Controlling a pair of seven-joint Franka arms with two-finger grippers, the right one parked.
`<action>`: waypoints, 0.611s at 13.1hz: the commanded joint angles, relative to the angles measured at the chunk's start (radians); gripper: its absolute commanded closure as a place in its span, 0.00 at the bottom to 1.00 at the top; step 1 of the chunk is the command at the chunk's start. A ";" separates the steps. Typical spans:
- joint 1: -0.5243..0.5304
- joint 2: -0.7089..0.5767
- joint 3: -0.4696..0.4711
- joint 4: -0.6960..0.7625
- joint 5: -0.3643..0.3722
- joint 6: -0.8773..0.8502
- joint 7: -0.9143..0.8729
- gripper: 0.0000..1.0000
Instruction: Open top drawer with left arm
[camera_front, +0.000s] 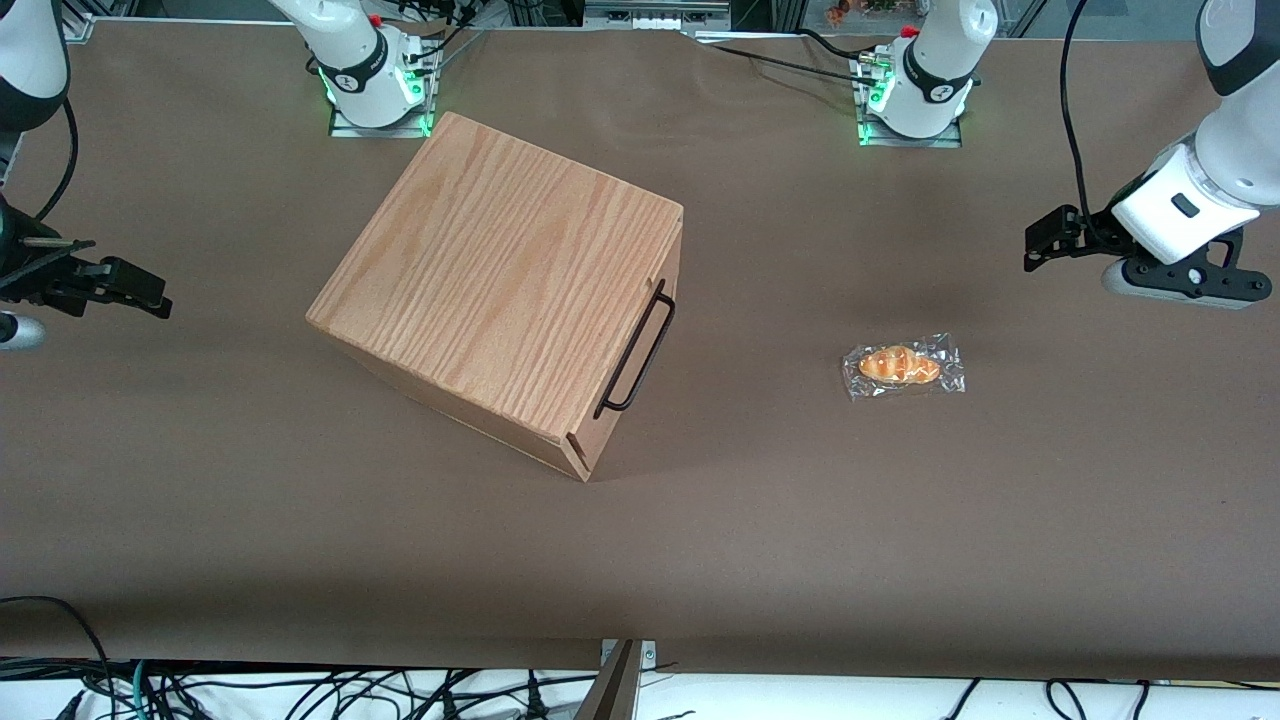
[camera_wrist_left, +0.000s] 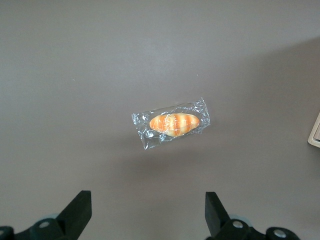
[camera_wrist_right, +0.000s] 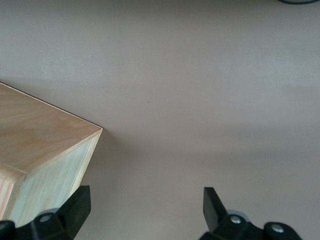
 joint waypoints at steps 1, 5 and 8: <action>-0.010 -0.006 -0.010 -0.003 -0.025 -0.051 0.005 0.00; -0.082 0.060 -0.031 0.074 -0.087 -0.059 0.002 0.00; -0.163 0.169 -0.031 0.186 -0.096 -0.059 -0.002 0.00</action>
